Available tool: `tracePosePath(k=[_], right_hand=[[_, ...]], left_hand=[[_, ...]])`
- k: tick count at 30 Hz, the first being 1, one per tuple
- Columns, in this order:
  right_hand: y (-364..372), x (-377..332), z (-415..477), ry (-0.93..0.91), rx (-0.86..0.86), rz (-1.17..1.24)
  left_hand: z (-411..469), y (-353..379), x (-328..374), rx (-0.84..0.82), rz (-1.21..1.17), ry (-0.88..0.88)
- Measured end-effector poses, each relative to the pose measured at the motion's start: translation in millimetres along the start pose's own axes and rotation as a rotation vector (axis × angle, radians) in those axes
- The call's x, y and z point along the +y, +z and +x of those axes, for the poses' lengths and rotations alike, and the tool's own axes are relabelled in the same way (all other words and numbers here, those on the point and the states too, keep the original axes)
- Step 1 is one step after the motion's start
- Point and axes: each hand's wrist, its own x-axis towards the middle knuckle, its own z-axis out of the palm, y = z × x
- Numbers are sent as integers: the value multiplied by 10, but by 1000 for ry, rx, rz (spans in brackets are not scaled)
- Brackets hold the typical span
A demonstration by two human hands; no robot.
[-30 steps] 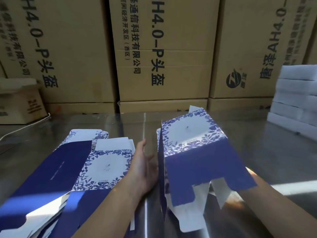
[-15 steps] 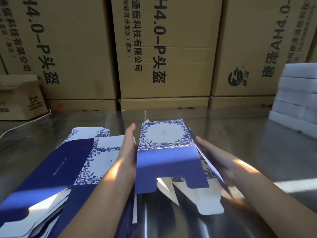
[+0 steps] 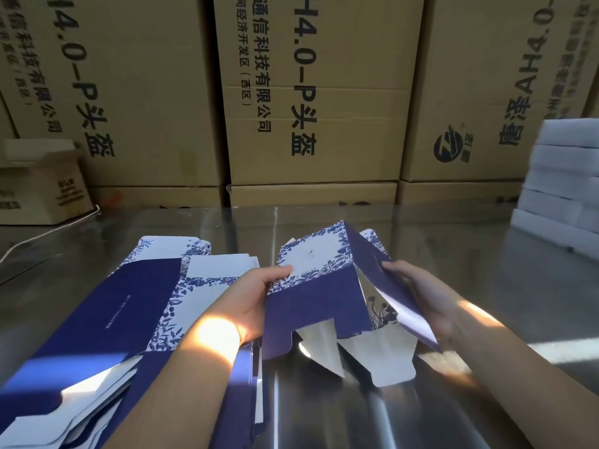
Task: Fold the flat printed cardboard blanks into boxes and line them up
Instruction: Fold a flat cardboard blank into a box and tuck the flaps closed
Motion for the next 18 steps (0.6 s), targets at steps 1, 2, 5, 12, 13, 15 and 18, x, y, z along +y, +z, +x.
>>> tracePosePath(k=[1,2,5,12,13,15,18], right_hand=[[-13,-2,8,10,2,13],[-30,-2,16,20,10,21],[-79,2,40,28,46,8],[-125,22,53,64,98,-27],[-125,21,51,67,111,-30],[-126,13,47,69,136,-37],[-121,-1,34,84,151,-40]], left_hand=[[8,-15,-1,8,14,-3],[11,-28,-5,19,23,-5],[27,-57,-13,63,68,18],[8,-92,-12,153,94,-3],[6,-92,-13,163,104,2],[1,-87,-13,179,125,28],[8,-87,-15,197,121,52]])
